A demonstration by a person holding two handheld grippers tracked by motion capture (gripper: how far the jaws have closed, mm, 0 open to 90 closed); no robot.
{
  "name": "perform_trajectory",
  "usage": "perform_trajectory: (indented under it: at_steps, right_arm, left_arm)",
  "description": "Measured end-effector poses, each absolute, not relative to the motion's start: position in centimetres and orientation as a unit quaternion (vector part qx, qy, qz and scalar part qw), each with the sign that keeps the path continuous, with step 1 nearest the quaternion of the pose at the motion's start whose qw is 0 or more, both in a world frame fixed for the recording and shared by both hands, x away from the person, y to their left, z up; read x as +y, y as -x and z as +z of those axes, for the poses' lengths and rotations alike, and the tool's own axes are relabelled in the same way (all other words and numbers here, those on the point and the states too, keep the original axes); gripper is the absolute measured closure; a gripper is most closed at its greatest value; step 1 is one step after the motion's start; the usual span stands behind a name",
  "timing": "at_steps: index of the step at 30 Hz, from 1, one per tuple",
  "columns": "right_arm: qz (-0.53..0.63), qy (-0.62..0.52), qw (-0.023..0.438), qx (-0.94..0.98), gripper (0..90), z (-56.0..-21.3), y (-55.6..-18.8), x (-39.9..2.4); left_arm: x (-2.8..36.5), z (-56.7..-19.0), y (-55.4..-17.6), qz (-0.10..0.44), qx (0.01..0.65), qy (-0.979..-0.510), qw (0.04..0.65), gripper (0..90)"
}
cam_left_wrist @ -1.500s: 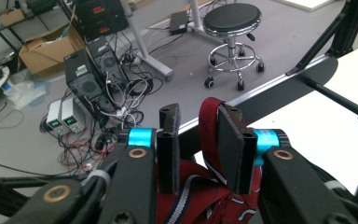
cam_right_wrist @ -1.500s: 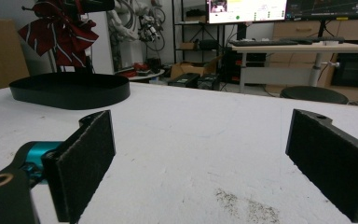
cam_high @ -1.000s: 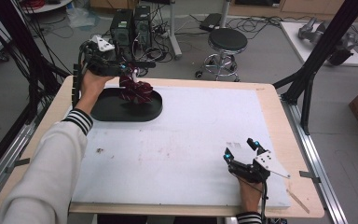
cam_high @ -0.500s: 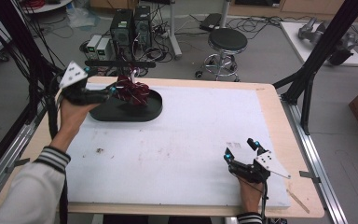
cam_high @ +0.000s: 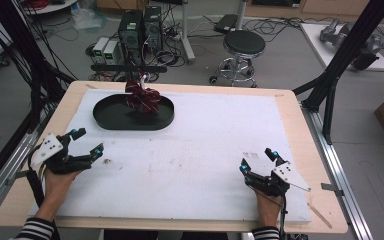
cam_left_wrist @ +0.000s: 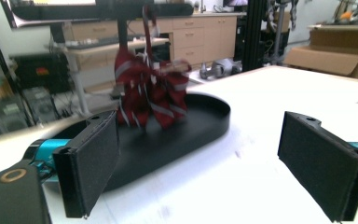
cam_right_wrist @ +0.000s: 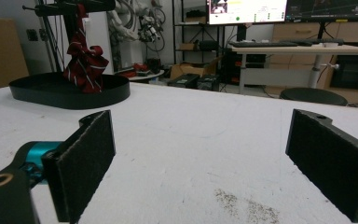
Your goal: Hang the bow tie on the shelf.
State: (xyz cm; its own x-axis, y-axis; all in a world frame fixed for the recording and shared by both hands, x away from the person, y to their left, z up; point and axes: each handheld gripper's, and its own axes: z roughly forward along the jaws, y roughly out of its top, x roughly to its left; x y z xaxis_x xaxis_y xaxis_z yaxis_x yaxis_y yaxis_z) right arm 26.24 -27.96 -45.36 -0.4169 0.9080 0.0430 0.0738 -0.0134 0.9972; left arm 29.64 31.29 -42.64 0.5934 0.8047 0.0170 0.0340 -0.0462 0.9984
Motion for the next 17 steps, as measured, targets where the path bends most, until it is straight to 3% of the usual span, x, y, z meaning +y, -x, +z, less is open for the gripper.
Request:
perform_trajectory:
  at_steps: [6, 17]
  right_arm:
    - [0.584, -0.403, 0.361, 0.605, 7.1, -45.4, -26.2, -27.9]
    - [0.586, -0.403, 0.362, 0.603, 7.1, -45.4, -26.2, -28.0]
  left_arm:
    - [31.8, -45.3, -27.9, 0.332, 0.321, -0.635, 0.62, 13.3]
    - [32.0, -45.5, -27.5, 0.343, 0.325, -0.621, 0.626, 13.4]
